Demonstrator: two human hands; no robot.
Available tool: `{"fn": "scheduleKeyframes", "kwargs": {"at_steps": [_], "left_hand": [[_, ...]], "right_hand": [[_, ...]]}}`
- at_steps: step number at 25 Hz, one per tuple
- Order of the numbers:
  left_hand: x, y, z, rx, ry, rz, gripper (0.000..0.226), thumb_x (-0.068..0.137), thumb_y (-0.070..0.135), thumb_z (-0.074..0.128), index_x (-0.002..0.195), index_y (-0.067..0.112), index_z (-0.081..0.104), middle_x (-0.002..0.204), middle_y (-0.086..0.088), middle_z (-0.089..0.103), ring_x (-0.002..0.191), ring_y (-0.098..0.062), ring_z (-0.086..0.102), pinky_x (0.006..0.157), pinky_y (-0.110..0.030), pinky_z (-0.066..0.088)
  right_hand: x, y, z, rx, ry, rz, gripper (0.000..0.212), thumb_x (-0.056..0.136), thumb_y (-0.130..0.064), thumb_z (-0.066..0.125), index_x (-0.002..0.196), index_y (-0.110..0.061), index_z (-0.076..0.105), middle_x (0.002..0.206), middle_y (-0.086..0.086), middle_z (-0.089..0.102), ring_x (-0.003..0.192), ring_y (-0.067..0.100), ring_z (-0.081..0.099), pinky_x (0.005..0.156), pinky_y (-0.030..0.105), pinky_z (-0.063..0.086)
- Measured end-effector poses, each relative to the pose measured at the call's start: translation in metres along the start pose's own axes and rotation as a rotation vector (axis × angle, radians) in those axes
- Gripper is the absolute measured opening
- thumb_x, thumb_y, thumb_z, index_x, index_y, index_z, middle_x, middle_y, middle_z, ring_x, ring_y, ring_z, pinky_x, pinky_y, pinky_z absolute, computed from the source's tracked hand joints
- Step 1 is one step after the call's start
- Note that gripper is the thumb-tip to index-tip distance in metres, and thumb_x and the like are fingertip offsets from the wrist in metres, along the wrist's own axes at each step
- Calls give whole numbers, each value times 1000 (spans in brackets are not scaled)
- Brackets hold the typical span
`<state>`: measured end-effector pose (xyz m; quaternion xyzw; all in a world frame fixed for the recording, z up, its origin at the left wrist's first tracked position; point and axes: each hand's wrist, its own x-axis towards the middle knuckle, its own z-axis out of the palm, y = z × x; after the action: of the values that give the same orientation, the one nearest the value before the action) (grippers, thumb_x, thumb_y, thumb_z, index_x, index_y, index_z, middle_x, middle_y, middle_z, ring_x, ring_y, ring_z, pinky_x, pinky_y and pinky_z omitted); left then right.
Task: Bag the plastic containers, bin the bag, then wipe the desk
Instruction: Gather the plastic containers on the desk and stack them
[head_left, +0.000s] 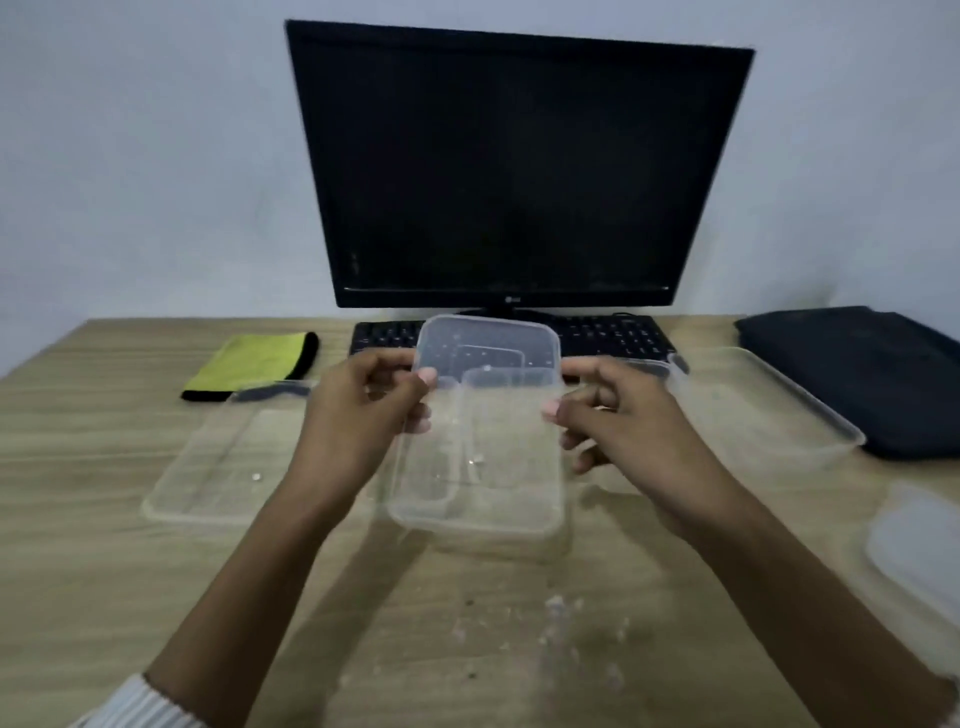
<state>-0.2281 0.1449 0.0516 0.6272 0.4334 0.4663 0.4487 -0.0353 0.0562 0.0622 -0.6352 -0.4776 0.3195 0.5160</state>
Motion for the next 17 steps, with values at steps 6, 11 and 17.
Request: {"fn": "scheduleKeyframes", "kwargs": {"at_steps": [6, 11, 17], "left_hand": [[28, -24, -98, 239, 209, -10, 20, 88, 16, 65, 107, 15, 69, 78, -1, 66, 48, 1, 55, 50, -11, 47], [35, -49, -147, 396, 259, -98, 26, 90, 25, 63, 114, 17, 69, 93, -3, 69, 63, -7, 59, 58, -21, 43], [38, -75, -155, 543, 223, -164, 28, 94, 26, 56, 119, 20, 67, 108, -4, 67, 100, -19, 58, 78, -26, 38]], "right_hand": [[48, -25, 98, 0, -226, -30, 68, 84, -4, 70, 143, -19, 40, 88, 4, 61, 63, 18, 64, 59, 29, 57], [64, -32, 157, -171, -373, -5, 68, 83, -4, 70, 143, -10, 39, 122, 11, 54, 74, 33, 72, 68, 38, 62], [69, -31, 180, -294, -422, 4, 30, 82, -1, 70, 110, -5, 60, 105, 6, 59, 67, 29, 72, 69, 39, 61]]}}
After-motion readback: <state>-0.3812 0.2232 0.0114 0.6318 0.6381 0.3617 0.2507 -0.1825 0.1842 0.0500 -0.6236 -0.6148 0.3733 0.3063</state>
